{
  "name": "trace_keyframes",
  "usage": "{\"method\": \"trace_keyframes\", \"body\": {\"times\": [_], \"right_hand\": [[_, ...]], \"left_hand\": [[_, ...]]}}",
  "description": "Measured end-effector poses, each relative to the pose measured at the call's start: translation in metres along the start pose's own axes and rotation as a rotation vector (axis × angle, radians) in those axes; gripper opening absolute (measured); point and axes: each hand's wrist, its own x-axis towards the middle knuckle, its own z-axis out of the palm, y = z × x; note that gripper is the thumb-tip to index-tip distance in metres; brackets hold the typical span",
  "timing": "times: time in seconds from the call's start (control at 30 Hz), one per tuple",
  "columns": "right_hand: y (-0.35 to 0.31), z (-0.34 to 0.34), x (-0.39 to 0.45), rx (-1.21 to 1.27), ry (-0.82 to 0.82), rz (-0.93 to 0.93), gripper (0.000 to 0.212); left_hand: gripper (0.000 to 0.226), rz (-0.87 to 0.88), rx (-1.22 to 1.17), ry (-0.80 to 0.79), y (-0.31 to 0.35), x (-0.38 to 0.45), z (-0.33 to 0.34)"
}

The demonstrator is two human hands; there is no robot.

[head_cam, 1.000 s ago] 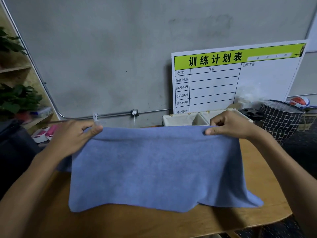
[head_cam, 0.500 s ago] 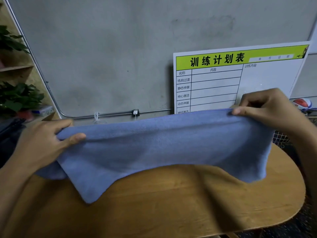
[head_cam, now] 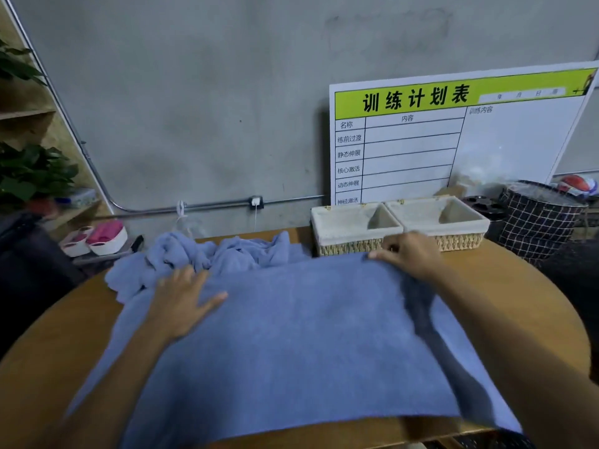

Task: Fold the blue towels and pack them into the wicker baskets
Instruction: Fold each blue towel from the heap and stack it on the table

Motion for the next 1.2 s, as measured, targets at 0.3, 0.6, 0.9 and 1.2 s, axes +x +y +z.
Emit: {"method": "trace_keyframes", "body": {"times": [0.3,0.6,0.9,1.2], "right_hand": [[0.028,0.084,-0.063,-0.200,0.343,0.011,0.030],[0.049,0.101,-0.117,0.023,-0.097,-0.044,0.060],[0.053,0.087,-0.115,-0.060,-0.335,0.046,0.098],[0.073,0.078,-0.106,-0.066,-0.447,0.032,0.090]], "left_hand": [[0.054,-0.026,-0.157,0.216,0.005,-0.032,0.059],[0.083,-0.060,-0.220,-0.016,0.021,-0.062,0.090],[0.104,-0.124,-0.159,-0.149,0.032,-0.072,0.088],[0.122,-0.190,-0.146,-0.254,0.045,-0.080,0.079]]}}
